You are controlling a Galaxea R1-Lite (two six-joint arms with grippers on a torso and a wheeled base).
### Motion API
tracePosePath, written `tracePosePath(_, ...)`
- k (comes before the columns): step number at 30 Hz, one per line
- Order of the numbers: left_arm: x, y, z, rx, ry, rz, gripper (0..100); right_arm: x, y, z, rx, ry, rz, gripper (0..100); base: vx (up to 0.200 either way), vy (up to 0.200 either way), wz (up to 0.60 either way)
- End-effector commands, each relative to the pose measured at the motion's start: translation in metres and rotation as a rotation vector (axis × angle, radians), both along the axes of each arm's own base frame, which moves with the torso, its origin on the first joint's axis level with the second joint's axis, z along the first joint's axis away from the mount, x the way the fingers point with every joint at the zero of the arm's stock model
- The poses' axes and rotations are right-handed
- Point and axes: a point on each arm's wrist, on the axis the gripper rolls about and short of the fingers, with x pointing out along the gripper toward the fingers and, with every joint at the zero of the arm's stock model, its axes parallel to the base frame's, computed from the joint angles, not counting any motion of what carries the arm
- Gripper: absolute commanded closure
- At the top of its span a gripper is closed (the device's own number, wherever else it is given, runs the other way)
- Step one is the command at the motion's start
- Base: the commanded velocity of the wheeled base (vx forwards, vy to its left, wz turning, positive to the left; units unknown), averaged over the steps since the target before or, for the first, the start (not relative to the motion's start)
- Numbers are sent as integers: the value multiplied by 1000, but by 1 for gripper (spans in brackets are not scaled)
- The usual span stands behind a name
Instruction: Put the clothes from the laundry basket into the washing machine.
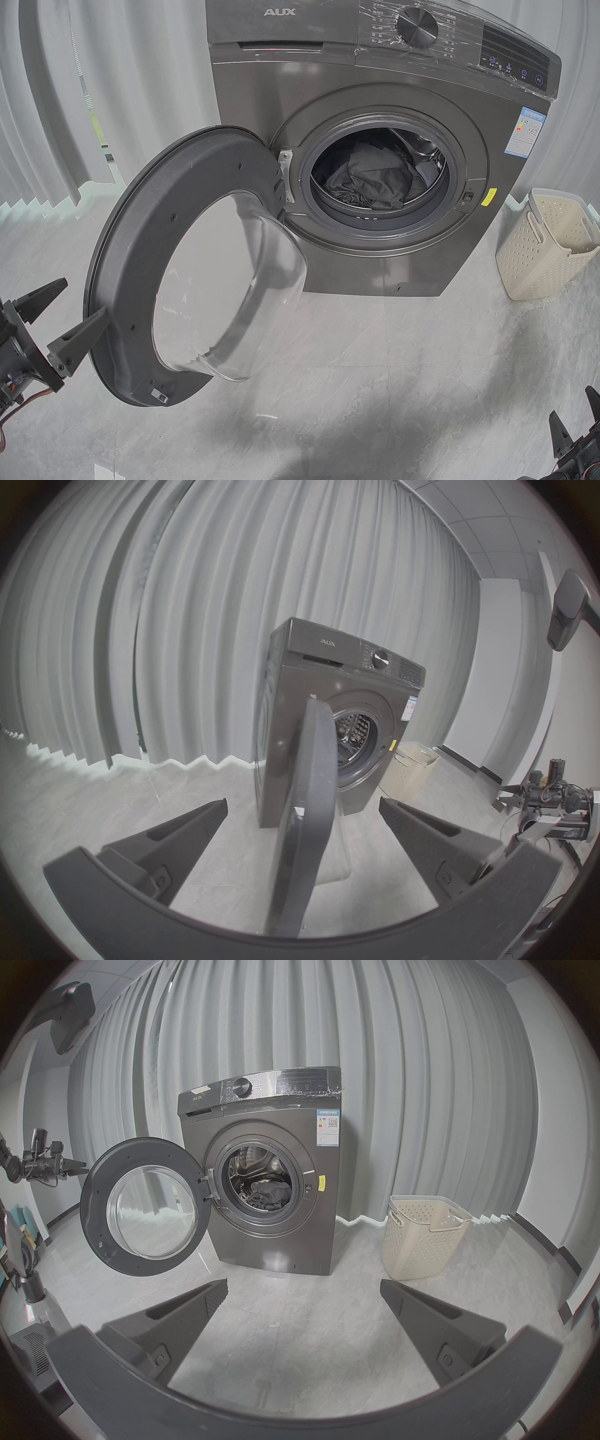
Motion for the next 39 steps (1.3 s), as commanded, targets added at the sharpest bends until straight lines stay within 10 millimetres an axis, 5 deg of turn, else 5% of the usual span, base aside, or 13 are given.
tracePosePath(1,26,-18,-2,25,85,-95,0,0,0,-2,-1,-6,1,0,0,0,0)
tracePosePath(7,46,-47,10,27,100,-223,0,0,0,-2,-1,-6,1,0,0,0,0)
tracePosePath(12,42,-64,14,-36,116,-323,0,0,0,-2,-1,-6,1,0,0,0,0)
tracePosePath(27,26,-47,20,-91,59,-249,0,0,0,-3,-1,-5,1,0,0,0,0)
tracePosePath(39,67,-68,-11,3,201,-226,0,0,0,-3,-1,-5,1,0,0,0,0)
